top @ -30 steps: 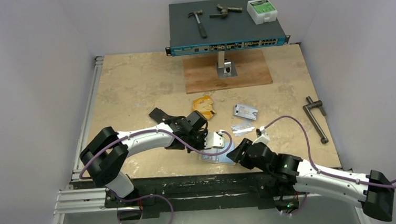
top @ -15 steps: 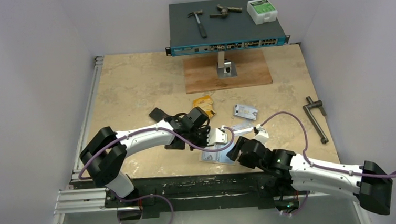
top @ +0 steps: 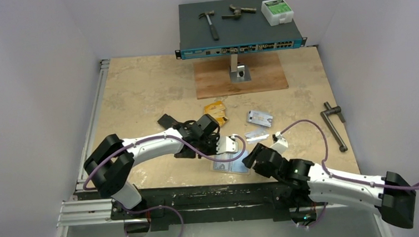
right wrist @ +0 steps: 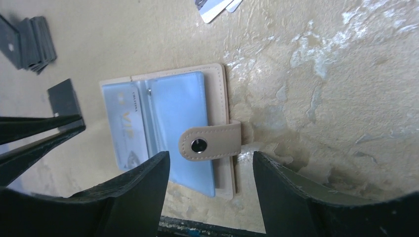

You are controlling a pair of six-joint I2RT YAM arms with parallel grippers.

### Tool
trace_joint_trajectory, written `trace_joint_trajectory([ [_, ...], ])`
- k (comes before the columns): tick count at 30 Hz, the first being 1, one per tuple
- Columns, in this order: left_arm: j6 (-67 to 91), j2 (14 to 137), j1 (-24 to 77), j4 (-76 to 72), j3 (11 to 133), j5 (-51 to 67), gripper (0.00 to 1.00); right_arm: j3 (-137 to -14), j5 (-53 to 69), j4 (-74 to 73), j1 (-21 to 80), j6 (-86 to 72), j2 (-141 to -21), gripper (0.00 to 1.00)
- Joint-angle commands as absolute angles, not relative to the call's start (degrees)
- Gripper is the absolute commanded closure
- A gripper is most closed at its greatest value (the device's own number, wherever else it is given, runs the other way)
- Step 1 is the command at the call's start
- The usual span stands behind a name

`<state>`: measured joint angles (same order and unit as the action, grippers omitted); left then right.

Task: Put the credit cards into the card holder
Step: Pick up the card holder from the center of the board.

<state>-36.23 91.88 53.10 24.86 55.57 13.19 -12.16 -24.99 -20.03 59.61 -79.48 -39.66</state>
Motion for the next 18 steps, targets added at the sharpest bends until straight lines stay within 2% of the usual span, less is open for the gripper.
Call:
trace_joint_trajectory([
  [1, -35.58, 91.49, 52.76, 24.35, 57.41, 14.38, 0.88, -18.24, -29.29, -24.65, 59.90, -77.77, -50.22, 0.37],
  [4, -33.83, 90.79, 52.25, 25.13, 57.39, 16.07, 0.88, -19.98, -28.84, -21.35, 60.58, -77.34, -57.01, 0.39],
  [7, -30.80, 90.32, 50.06, 26.90, 58.14, 19.89, 0.88, -19.84, -28.74, -17.48, 61.73, -77.34, -60.86, 0.50],
  [15, -26.50, 89.65, 46.24, 27.98, 59.15, 23.84, 0.88, -19.73, -30.78, -19.35, 62.67, -78.73, -58.80, 0.96],
  [16, -26.05, 89.51, 45.96, 28.36, 59.49, 24.32, 0.88, -20.34, -31.56, -20.40, 62.71, -78.40, -57.74, 1.00],
  [18, -25.13, 88.68, 45.17, 28.48, 59.83, 25.20, 0.88, -21.93, -33.18, -22.31, 62.75, -76.92, -55.20, 1.00],
])
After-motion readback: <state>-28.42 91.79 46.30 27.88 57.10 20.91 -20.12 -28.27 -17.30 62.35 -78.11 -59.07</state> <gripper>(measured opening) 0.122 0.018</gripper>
